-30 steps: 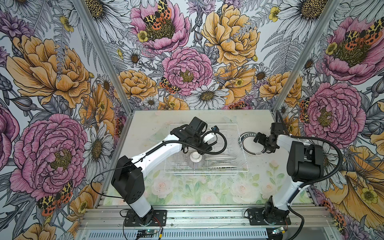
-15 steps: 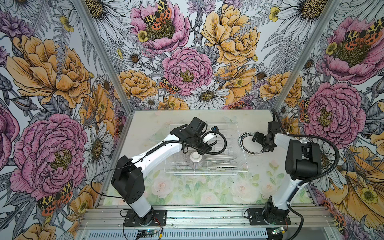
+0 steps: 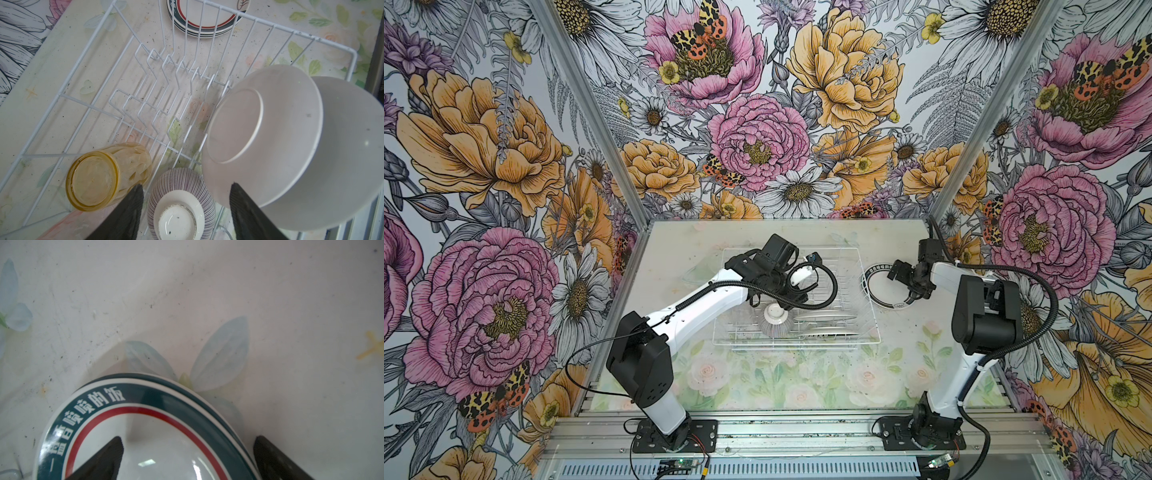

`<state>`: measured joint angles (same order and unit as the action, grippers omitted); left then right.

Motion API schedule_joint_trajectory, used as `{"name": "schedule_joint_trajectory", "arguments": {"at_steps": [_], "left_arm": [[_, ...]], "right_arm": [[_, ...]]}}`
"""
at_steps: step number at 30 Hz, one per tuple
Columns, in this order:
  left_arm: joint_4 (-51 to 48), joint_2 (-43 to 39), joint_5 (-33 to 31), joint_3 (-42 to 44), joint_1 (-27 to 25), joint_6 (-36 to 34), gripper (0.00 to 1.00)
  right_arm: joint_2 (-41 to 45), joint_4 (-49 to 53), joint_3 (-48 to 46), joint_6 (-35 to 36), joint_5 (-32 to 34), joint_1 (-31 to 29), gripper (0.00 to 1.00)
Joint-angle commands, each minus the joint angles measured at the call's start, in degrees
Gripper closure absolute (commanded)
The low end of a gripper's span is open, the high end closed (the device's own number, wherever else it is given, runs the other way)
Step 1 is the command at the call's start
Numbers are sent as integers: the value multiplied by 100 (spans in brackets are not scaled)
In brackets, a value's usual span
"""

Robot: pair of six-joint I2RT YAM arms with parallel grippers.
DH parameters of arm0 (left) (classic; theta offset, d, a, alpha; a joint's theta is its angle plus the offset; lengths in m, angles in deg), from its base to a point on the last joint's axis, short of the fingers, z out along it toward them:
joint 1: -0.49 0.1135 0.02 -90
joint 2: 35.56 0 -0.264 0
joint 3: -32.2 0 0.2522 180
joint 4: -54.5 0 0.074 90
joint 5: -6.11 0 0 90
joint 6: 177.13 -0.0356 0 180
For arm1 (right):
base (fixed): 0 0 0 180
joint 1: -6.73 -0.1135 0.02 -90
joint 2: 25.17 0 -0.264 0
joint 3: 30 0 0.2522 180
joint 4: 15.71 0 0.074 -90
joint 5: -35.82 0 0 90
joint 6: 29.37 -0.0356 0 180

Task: Unload the mixed dishes from the dish rack
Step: 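Open the right gripper and lift it off the stacked plates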

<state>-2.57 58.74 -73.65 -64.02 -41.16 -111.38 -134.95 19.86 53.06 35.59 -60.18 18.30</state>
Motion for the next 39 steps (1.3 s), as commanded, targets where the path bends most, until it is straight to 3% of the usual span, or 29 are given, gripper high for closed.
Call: {"name": "schedule_joint_trajectory", "arguments": {"at_steps": [1,12,16,24,29,34,39], "left_arm": [[-9,35,-48,19,-114,-106,32],[-230,-19,63,-206,-482,-347,32],[-244,-52,232,-294,-537,-333,38],[-389,-90,389,-493,-854,-490,38],[-629,180,536,-767,-948,-469,43],[-737,432,-120,-932,-1167,-588,42],[-756,622,-392,-1018,-1245,-668,41]], "right_arm": [[-124,112,145,-89,84,-49,1],[602,109,-146,45,49,368,0],[1059,126,-350,200,-41,416,1],[1759,134,-685,209,-283,377,0],[2129,146,-785,200,-393,320,0],[2445,142,-865,187,-436,298,0],[2665,144,-908,186,-481,291,0]]}}
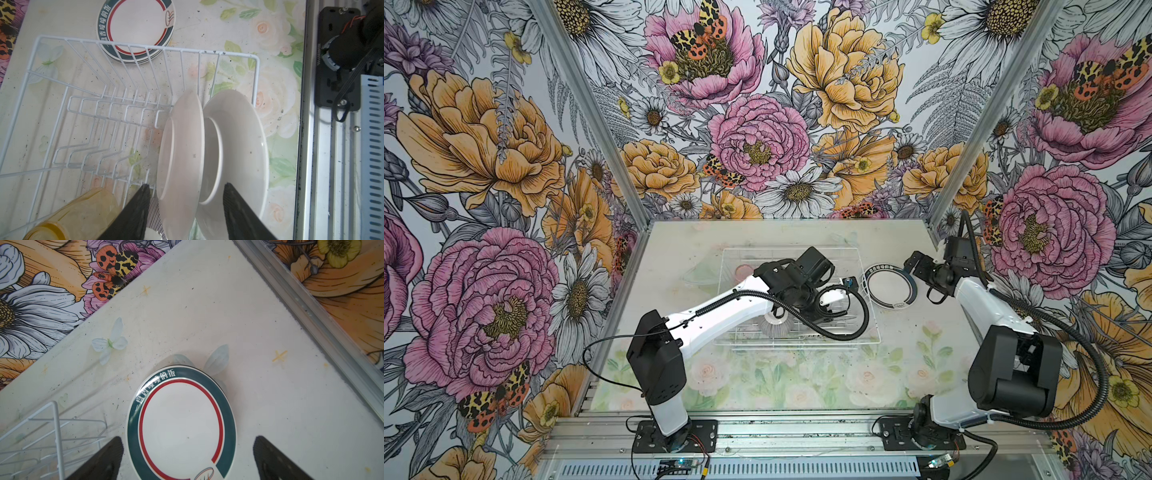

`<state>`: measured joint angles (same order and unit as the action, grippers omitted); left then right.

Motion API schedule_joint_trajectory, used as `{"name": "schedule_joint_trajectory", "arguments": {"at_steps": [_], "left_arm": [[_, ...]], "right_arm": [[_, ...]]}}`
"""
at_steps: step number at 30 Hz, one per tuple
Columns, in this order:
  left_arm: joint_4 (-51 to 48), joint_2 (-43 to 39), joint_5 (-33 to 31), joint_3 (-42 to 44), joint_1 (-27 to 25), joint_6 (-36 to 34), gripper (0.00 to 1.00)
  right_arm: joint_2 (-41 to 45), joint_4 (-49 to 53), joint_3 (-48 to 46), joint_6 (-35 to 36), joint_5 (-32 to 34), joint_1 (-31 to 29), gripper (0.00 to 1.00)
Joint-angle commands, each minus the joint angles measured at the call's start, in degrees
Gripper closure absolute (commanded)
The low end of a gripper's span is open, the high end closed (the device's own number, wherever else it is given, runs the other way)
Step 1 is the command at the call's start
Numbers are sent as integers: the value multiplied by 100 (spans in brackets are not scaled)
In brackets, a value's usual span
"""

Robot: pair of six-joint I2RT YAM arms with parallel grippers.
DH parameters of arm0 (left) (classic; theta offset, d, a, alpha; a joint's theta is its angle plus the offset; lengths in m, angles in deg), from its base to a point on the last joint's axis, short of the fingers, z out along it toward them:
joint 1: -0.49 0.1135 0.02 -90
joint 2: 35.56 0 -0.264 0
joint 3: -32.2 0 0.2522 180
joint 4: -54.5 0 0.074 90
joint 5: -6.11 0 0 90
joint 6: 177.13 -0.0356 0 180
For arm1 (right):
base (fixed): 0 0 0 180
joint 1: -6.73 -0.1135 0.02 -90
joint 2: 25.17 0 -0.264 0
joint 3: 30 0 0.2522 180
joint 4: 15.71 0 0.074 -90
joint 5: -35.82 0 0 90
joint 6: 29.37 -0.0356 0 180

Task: Unload the mixed dishes from the dish rack
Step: 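Open the right gripper and lift it off the stacked plates, then grasp the white plate with black lettering in the rack with the left gripper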

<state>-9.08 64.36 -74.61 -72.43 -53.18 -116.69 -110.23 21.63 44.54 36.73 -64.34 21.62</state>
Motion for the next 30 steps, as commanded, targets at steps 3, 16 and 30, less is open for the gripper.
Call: {"name": "schedule_joint_trajectory", "arguments": {"at_steps": [3,16,30], "left_arm": [[-115,120,-367,-222,-48,-144,42],[-156,568,-910,-416,-80,-277,53],[-151,826,-1535,-791,-82,-453,77]], "right_arm": [[252,-33,-74,79,-66,-48,0],[540,-33,-226,78,-137,-48,0],[618,-44,-286,78,-184,-48,1]]}}
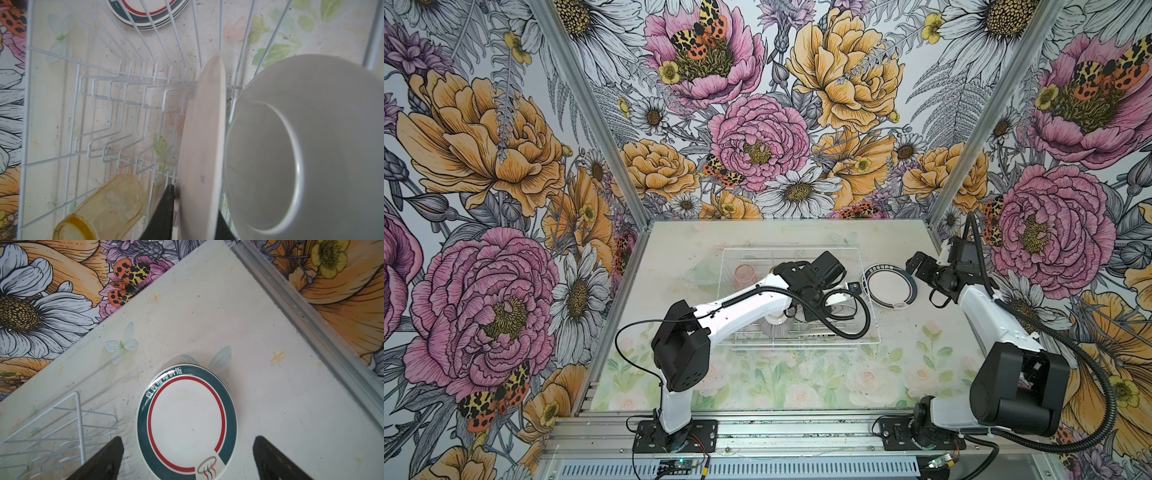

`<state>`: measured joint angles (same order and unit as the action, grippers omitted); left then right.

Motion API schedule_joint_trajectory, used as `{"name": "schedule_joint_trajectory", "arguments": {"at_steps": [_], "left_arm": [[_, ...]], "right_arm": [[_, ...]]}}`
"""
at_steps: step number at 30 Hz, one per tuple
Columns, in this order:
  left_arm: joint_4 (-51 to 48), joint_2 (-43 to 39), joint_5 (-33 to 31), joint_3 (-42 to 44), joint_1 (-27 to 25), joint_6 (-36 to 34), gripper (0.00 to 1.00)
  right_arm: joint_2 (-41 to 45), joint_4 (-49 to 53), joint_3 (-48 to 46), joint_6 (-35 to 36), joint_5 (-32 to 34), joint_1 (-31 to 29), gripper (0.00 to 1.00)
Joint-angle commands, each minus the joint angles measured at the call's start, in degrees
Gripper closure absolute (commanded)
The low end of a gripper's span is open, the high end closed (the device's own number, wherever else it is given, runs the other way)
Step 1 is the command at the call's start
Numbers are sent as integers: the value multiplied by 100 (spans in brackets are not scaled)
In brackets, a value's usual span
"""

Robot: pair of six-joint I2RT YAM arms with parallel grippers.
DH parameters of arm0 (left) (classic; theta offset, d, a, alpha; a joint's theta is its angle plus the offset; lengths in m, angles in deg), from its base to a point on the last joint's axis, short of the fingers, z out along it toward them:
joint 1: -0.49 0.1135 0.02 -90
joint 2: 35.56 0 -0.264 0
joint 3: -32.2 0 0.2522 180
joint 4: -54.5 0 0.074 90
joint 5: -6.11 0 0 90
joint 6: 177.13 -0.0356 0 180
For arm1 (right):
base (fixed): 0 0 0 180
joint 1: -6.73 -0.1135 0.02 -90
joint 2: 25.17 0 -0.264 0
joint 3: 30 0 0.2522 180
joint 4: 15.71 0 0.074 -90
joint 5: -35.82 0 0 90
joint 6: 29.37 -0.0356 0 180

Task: Unload the mixed dishes from the dish rack
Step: 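Grasp the white plate with black lettering in the rack with the left gripper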

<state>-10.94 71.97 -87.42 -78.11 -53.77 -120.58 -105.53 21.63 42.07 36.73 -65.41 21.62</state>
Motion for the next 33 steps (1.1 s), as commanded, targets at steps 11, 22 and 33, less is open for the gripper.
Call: {"name": "schedule_joint_trajectory", "arguments": {"at_steps": [11,22,33], "left_arm": [[50,267,-726,-315,-41,-186,78],[95,304,-1193,-391,-74,-241,87],[176,105,-1074,-382,-25,-171,94]], "right_arm": [[169,-52,-76,109,-47,-48,1],[154,-50,-94,117,-64,-40,1],[175,-50,-93,123,-99,-43,1]]}}
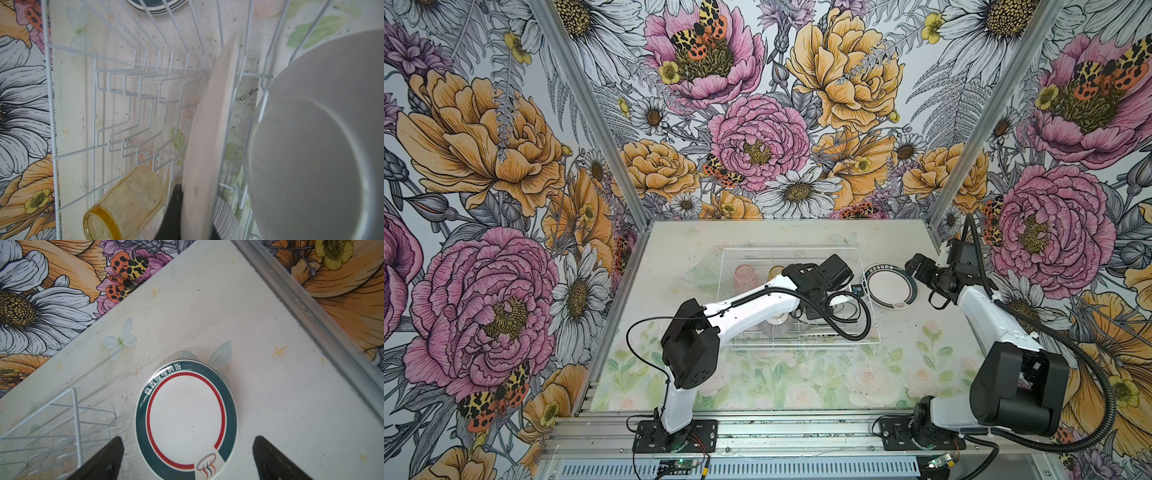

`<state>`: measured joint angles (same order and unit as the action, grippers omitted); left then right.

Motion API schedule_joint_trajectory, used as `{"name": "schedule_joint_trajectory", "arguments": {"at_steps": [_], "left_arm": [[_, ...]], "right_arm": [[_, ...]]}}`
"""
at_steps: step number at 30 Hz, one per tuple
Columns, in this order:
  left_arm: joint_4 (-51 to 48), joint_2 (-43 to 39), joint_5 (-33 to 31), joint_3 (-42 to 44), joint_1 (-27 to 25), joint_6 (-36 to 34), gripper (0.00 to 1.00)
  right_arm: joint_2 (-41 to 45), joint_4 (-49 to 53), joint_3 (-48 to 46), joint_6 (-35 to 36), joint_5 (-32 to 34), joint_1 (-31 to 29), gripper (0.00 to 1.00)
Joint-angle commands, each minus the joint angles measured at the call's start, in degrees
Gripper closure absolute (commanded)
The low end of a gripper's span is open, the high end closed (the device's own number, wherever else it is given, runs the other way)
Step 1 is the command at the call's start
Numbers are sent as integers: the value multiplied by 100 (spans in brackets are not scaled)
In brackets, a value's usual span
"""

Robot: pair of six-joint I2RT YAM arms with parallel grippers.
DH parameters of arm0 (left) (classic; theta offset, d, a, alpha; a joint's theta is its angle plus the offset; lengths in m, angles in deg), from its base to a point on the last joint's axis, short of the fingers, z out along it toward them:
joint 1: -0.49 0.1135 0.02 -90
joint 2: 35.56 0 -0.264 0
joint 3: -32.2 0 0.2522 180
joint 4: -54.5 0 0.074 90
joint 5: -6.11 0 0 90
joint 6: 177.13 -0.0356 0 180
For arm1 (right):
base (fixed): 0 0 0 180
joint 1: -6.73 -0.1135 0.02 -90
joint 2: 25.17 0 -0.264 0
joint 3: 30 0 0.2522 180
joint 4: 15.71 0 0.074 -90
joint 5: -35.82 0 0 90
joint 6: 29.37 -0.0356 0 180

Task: Unload the mixed dishes from the dish rack
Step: 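Grasp the white plate with black lettering in the rack with the left gripper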

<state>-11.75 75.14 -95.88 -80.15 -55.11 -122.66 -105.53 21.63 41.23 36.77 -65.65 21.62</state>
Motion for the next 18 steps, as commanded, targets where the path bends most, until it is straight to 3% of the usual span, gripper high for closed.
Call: {"name": "schedule_joint_trajectory", "arguments": {"at_steps": [1,18], "left_arm": [[261,-256,-153,-189,126,58,94],[408,-1209,740,-197,642,574,94]], "right_arm": [[174,-53,-10,127,-75,-46,1],[376,-46,-48,209,-259,-48,2]]}}
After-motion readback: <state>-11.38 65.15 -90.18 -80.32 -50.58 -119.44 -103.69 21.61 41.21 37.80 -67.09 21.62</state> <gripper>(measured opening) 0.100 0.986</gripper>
